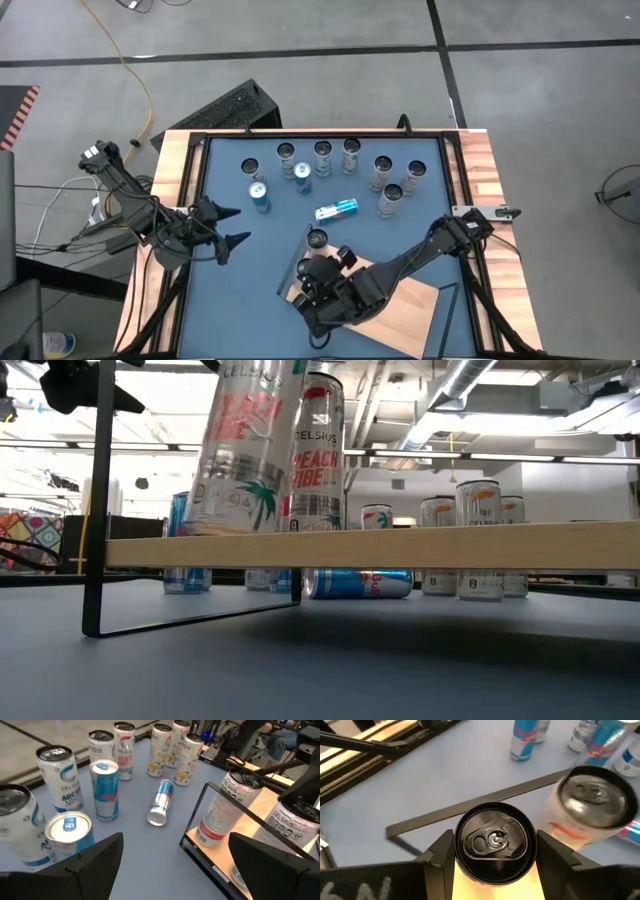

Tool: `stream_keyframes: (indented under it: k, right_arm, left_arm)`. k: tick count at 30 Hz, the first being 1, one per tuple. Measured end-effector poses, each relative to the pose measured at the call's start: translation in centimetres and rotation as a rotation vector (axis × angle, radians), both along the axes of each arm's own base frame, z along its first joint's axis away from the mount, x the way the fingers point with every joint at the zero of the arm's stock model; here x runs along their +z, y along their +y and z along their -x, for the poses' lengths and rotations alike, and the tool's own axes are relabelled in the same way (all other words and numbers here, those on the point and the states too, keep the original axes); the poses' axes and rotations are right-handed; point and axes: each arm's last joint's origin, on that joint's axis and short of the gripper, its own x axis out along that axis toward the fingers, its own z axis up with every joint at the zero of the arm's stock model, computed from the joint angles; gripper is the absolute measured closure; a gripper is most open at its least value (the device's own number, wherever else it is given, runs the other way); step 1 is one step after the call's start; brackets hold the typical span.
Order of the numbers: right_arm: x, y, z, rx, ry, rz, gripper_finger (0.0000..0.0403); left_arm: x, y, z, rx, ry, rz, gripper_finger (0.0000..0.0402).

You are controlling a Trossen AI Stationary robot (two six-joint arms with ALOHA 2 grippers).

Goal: Place canned beverage on shelf
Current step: Put the bottom white pink soda can aligned with the other white pink soda can on the shelf

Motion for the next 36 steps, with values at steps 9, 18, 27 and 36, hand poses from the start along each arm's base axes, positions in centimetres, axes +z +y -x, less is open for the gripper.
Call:
stream_keyframes:
  k: [9, 18, 27, 36]
  right_arm:
    - [0.1, -2.4, -0.8, -0.015, 0.053, 0.030, 0.0210]
    - [0.1, -2.7, -0.8, -0.006, 0.073, 0.025, 0.0210]
    - [-0.1, -2.5, -0.3, -0.020, 0.100, 0.029, 0.0210]
    - [-0.1, -1.8, 0.0, -0.008, 0.099, 0.030, 0.0210]
  left_arm:
    - [0.0, 0.0, 0.0, 0.004, 0.005, -0.045, 0.0054]
    - [0.0, 0.0, 0.0, 0.003, 0.006, -0.049, 0.0054]
    - [0.0, 0.0, 0.0, 0.003, 0.007, -0.050, 0.0054]
    - [0.0, 0.1, 0.0, 0.004, 0.006, -0.050, 0.0054]
